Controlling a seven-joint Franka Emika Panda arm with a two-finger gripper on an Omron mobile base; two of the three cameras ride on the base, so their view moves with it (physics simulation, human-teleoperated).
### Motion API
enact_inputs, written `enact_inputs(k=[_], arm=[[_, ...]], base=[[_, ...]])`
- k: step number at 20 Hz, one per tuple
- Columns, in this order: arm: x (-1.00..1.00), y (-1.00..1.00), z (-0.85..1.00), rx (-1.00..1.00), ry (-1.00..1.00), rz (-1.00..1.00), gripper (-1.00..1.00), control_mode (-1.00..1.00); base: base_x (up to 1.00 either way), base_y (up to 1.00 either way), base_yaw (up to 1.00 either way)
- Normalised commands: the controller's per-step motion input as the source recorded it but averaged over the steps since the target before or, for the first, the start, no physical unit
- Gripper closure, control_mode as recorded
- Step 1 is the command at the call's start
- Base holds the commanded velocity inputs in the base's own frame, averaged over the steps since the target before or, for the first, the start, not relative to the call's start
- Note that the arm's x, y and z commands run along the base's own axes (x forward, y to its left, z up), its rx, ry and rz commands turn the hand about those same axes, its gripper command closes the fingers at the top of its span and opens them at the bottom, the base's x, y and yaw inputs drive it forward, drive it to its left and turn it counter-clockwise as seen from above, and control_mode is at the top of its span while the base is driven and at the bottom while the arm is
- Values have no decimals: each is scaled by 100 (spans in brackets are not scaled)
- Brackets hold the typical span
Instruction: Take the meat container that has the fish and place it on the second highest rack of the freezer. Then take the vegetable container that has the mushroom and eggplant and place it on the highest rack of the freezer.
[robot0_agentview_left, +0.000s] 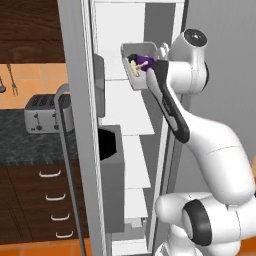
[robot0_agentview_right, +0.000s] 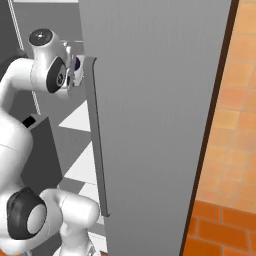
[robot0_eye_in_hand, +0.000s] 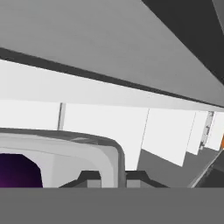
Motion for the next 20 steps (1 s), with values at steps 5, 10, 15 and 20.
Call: enact_inputs(k=[5,10,15,20], arm=[[91,16,0,0,-2,0,100,-100],[84,1,-2,0,12,0,100,-100],[77,7,-5,0,8,0,100,-100],[75,2,0,0,5,-1,100,-100]], base=[[0,0,0],[0,0,0],[0,0,0],[0,0,0]])
